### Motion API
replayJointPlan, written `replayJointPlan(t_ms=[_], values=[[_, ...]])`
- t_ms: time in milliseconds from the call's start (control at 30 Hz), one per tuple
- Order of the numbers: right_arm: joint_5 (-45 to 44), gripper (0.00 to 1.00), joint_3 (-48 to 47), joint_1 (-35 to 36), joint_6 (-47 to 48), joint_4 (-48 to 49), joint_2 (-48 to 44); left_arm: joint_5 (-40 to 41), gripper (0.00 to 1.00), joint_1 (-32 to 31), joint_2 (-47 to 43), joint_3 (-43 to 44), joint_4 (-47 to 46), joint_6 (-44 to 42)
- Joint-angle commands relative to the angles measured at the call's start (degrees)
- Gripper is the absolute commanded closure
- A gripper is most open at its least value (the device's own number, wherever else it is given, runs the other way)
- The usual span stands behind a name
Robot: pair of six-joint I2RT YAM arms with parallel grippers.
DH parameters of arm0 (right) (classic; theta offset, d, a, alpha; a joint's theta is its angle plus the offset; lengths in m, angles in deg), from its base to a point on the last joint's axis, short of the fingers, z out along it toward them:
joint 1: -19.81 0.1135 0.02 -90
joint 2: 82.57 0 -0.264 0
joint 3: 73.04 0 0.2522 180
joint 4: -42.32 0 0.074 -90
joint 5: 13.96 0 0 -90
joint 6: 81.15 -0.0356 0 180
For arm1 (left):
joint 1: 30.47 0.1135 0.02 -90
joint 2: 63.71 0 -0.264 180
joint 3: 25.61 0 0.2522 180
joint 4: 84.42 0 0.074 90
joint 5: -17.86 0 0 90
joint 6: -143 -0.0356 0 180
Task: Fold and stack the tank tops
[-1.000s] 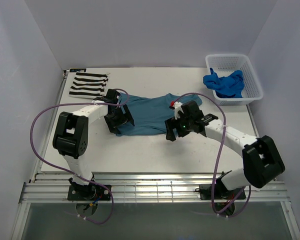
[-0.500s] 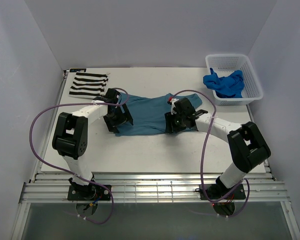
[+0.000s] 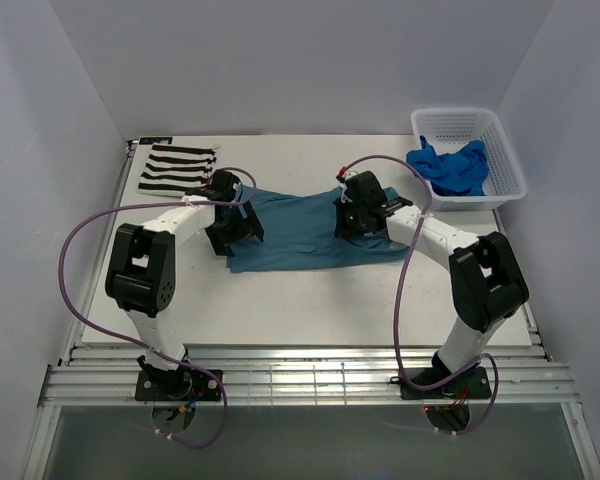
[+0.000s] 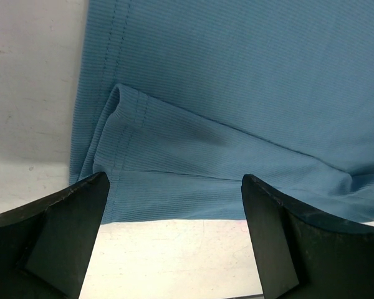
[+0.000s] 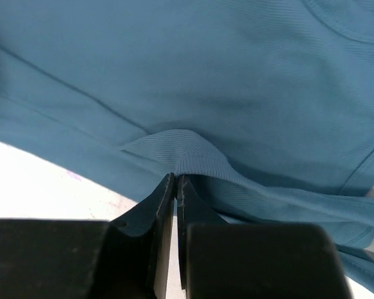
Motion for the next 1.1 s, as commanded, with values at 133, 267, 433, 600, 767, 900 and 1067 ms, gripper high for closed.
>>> replayJointPlan(t_ms=[133,267,433,600,767,900,1067], values=[[-3.6,0.92,-8.2,-3.0,2.1,-5.3,6.5,2.8,0.02,0.9,2.5,4.0,0.2,-0.2],[-4.6,0.92,-11.7,-5.1,2.6,-6.5,9.4,3.5,0.02,1.0,4.0,5.0,0.5,0.0],[-5.6,0.72,-15.3,-6.1,4.6,-8.2,10.7,3.5,0.02,1.2,4.1,6.1,1.3,0.2],[-2.2,0.35,-14.0,-6.1,6.0,-9.0,5.7,3.0,0.02,1.2,2.7,7.2,1.4,0.5],[3.9,0.10,-5.9,-6.1,5.9,-7.5,-1.0,1.8,0.02,1.1,-0.5,7.0,1.3,0.9],[9.0,0.10,1.0,-6.1,5.7,-3.3,-3.6,0.8,0.02,1.0,-0.8,6.1,0.5,0.7],[9.0,0.10,3.1,-7.2,6.2,-0.1,-0.4,-0.8,0.02,1.0,1.1,4.5,-2.1,0.7]])
